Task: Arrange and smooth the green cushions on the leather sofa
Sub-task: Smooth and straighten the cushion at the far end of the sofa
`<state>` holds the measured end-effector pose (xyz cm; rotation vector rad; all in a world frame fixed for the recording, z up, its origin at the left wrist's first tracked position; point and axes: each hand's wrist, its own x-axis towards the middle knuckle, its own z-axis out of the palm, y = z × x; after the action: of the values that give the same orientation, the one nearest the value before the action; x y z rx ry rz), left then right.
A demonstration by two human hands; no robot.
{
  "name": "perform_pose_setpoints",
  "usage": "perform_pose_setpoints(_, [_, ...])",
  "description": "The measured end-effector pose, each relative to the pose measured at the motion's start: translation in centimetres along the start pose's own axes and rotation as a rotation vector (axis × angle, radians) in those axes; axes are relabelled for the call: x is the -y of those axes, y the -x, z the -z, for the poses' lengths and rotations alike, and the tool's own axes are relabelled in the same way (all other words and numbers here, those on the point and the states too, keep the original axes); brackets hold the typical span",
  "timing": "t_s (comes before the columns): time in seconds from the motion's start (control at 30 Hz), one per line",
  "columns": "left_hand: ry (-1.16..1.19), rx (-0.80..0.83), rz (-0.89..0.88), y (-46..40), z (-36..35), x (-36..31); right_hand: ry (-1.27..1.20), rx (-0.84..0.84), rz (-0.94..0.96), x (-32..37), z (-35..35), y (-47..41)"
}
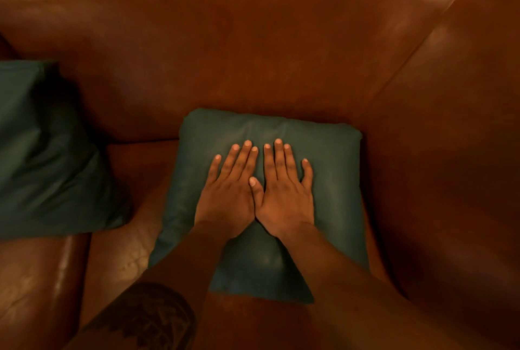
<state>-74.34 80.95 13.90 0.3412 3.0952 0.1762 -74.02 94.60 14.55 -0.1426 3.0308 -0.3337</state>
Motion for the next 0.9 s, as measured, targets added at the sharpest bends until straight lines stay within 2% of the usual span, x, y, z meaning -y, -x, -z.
perform_pose_setpoints(0.2, [0.052,0.005,0.004,0.1,-0.8,0.3,-0.002,0.041,-0.011,0.0,0.2,-0.2])
perform_pose_setpoints(0.33, [0.092,0.029,-0.025,0.0,-0.3,1.0,-0.013,0.01,-0.025,-0.2,0.6,-0.2])
perform_pose_setpoints(0.57, [0.085,0.058,-0.059,0.5,1.4,2.7,-0.014,-0.012,0.049,-2.1,1.9,0.6])
perform_pose_setpoints(0.67, [0.083,0.043,-0.013,0.7,1.7,2.5,0.03,-0.007,0.035,-3.0,2.5,1.1])
perform_pose_setpoints(0.77, [0.112,0.089,0.245,1.3,2.6,3.3,0.018,0.009,-0.128,-4.8,3.6,1.3])
perform_pose_setpoints(0.83, [0.21,0.162,0.418,1.6,3.3,3.8,-0.095,0.059,-0.392,-6.7,4.5,1.7])
perform_pose_setpoints(0.9, [0.293,0.196,0.488,2.0,3.6,3.8,-0.313,0.095,-0.643,-8.2,5.0,2.4])
